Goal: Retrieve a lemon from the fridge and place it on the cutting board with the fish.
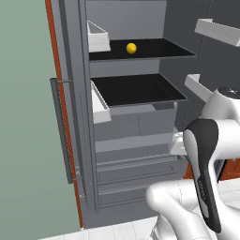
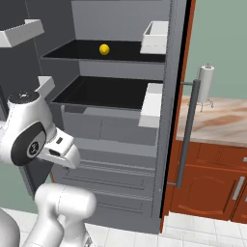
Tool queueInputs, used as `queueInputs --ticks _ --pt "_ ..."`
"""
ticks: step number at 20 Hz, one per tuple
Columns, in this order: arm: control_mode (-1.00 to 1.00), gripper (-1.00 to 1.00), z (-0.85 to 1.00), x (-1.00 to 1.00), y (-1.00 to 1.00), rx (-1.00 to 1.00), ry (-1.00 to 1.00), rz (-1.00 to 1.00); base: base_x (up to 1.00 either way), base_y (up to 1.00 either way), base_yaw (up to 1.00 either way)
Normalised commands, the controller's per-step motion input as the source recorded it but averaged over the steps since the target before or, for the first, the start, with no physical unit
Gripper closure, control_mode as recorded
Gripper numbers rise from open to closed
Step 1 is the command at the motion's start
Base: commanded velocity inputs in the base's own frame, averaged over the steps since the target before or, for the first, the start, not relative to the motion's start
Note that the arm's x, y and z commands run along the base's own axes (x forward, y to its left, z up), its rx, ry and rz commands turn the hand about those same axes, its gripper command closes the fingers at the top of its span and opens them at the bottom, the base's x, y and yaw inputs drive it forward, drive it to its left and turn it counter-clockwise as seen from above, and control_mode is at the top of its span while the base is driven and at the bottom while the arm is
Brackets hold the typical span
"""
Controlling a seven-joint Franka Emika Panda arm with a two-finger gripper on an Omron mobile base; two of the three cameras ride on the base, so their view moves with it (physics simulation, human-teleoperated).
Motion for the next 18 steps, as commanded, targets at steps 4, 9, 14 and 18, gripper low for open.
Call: queueInputs --ticks 4,9,14,18 --pt "-1.0 -1.0 0.0 0.0 0.0 0.0 0.0 0.0 0.0 0.0 0.0" --pt "-1.0 -1.0 0.0 0.03 0.0 0.0 0.0 0.0 0.0 0.0 0.0" --pt "1.0 -1.0 0.0 0.0 0.0 0.0 0.0 0.0 0.45 -0.01 0.01" --pt "1.0 -1.0 0.0 0.0 0.0 0.0 0.0 0.0 0.56 -0.09 0.04"
